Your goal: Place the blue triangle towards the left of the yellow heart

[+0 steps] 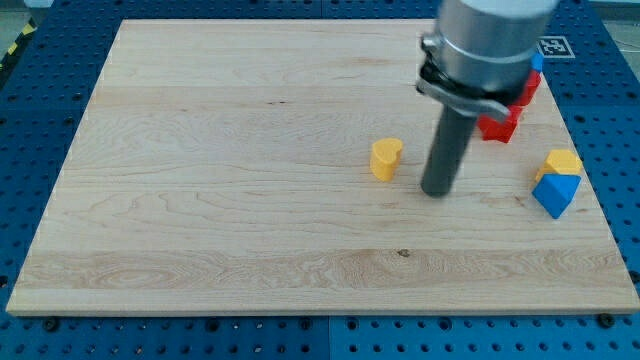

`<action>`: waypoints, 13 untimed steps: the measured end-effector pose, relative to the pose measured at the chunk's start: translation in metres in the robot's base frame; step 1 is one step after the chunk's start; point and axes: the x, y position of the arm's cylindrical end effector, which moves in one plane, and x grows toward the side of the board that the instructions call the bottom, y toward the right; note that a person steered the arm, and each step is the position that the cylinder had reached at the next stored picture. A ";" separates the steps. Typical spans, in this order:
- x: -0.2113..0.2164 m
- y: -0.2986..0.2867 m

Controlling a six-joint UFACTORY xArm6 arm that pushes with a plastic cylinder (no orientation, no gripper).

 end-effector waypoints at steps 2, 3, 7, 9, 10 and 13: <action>0.026 0.108; 0.017 0.144; 0.044 0.214; 0.019 0.199; 0.007 0.163; -0.003 0.138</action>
